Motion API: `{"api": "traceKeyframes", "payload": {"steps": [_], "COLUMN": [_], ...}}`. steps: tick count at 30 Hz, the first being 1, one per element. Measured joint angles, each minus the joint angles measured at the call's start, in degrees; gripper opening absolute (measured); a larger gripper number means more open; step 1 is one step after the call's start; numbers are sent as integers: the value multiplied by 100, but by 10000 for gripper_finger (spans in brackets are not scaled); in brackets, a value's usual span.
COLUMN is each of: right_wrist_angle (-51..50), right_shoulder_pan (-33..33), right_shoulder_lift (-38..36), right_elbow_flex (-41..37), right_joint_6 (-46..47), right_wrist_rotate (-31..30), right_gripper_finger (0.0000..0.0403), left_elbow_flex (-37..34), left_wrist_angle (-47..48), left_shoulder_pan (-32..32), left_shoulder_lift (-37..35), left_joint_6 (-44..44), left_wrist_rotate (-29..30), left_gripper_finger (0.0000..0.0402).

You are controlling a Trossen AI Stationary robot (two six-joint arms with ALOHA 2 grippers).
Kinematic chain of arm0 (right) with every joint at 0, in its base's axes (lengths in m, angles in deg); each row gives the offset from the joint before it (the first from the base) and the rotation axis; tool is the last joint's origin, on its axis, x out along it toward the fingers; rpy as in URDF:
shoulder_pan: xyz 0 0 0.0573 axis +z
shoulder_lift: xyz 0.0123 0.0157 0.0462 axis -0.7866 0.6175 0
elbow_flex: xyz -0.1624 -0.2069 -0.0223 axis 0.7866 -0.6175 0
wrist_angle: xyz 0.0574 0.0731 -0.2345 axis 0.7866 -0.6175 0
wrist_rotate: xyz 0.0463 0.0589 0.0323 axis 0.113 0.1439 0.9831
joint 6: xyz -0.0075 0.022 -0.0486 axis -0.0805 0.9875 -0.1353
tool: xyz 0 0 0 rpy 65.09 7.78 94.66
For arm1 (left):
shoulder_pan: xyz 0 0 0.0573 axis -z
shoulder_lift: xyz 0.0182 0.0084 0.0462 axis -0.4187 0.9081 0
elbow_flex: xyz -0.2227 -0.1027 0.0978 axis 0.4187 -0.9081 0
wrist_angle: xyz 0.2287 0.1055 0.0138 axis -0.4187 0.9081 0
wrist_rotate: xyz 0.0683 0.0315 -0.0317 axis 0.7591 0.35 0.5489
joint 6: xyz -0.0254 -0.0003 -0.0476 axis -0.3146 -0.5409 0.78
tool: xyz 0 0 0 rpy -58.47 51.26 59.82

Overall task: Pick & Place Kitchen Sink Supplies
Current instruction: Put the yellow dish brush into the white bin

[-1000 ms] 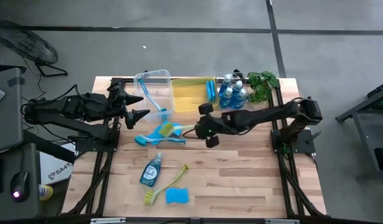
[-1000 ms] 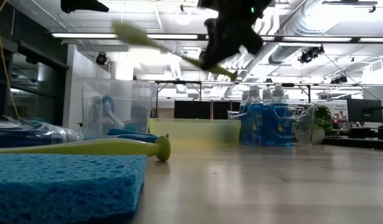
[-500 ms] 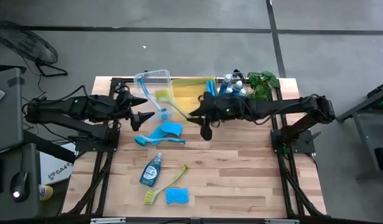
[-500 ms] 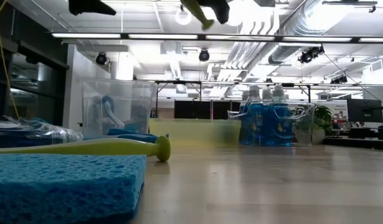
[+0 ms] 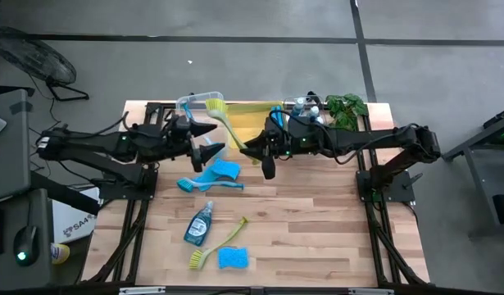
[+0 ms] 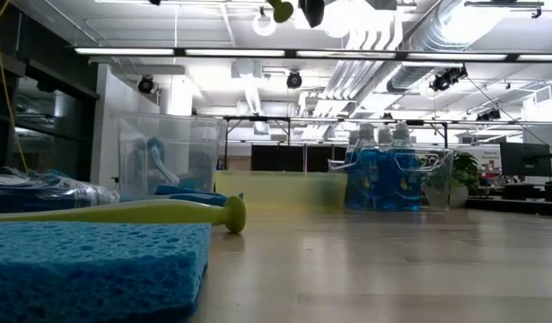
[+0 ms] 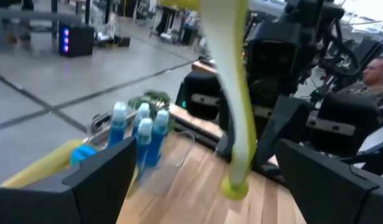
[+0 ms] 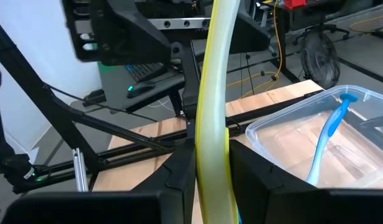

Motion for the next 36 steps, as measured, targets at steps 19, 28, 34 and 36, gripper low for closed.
{"api": "traceKeyframes", "payload": {"steps": [19, 28, 34, 36], "right_wrist_angle": [4, -28, -31, -28], "right_shoulder_pan": [2, 2, 2, 2], "right_shoulder_lift": [2, 4, 4, 4], "right_elbow_flex": [0, 0, -1, -2], "right_joint_6": [-66, -166, -168, -171], "right_wrist_rotate": [-22, -20, -20, -20], "right_gripper_finger": [76, 77, 77, 77], "left_elbow_flex": [-2, -2, -2, -2], "left_wrist_angle": [-1630, -1809, -1845, -1854], "left_shoulder_pan": [0, 0, 0, 0], "left_shoulder_lift": [701, 693, 691, 691], "left_joint_6": [-101, -97, -199, -199], "left_wrist_rotate": [-70, -92, -36, -20], "left_gripper_finger": [359, 252, 183, 162]}}
